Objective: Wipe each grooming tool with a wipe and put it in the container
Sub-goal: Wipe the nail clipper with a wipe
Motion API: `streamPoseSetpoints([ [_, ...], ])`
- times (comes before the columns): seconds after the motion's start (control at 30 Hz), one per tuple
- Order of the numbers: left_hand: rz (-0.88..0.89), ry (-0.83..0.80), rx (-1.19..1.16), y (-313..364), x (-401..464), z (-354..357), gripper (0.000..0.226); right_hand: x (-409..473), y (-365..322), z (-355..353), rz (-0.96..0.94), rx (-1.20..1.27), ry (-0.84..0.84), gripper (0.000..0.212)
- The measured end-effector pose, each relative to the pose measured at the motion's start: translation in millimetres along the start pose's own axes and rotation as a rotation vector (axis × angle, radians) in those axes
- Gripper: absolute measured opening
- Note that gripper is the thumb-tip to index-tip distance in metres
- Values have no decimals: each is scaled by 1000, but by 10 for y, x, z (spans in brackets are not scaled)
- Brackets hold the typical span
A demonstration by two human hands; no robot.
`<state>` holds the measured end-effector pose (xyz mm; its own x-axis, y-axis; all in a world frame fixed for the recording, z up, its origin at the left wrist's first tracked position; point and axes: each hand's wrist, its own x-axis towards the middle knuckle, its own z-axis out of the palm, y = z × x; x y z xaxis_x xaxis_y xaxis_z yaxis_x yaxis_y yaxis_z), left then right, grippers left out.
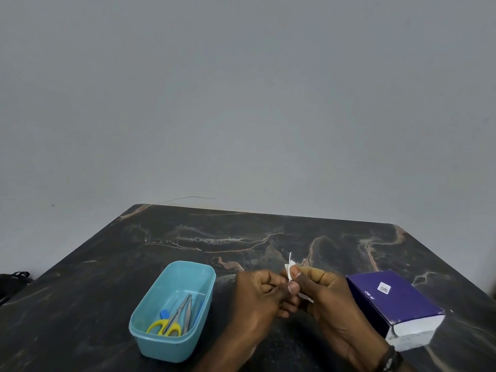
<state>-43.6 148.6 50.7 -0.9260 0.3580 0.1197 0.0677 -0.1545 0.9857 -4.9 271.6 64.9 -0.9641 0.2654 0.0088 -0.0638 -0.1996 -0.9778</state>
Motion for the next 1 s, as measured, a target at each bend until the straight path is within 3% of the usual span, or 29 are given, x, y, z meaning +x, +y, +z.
streamPoseSetpoints([
  [0.17, 4, 8, 13, -4, -6, -1, 16, -7, -24, -17, 21, -4, -27, 31],
  [0.37, -52, -68, 59, -38, -27, 36, 19, 29, 26, -27, -12, -2, 115, 35],
  [0.67, -4, 4, 11, 2, -9, -14, 20, 4, -10, -13, 66, 13, -44, 37],
  [0.9, -64, -80, 38, 2, -39, 15, 26, 29, 9, -39, 12, -2, 100, 38],
  [1.0, -54, -71, 42, 16, -34, 10, 21, 38, 9, -50, 18, -1, 71, 40],
])
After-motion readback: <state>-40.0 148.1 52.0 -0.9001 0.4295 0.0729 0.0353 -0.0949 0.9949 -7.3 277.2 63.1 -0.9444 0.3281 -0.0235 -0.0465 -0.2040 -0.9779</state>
